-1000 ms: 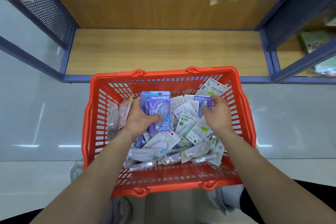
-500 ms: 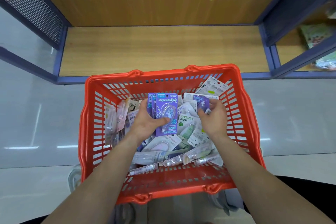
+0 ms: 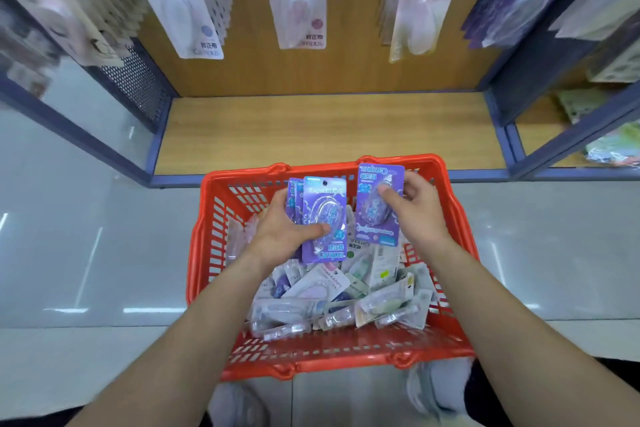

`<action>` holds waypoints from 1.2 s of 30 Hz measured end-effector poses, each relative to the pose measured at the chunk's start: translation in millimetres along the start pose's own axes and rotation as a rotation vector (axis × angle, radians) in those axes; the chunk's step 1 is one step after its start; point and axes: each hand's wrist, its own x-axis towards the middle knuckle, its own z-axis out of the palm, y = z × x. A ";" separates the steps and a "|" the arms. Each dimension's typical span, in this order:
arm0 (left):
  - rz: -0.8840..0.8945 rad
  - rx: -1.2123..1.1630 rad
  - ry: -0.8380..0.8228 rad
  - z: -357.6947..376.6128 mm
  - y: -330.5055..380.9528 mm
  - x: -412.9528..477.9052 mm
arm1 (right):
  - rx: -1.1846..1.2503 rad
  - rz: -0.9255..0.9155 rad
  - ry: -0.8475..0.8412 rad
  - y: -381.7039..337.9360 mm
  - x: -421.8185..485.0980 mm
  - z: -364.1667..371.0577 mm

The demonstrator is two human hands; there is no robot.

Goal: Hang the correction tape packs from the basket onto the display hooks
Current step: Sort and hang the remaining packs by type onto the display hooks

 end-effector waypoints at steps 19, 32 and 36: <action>0.146 -0.066 0.002 -39.2 84.4 -171.3 | -0.222 -0.203 -0.586 -143.9 -127.5 -15.1; 0.158 -0.124 0.075 -35.5 82.8 -154.7 | 0.166 0.074 -0.297 -136.2 -109.1 -28.6; 0.152 -0.120 0.037 -19.7 78.3 -151.4 | 0.369 0.087 -0.149 -137.3 -104.3 -10.0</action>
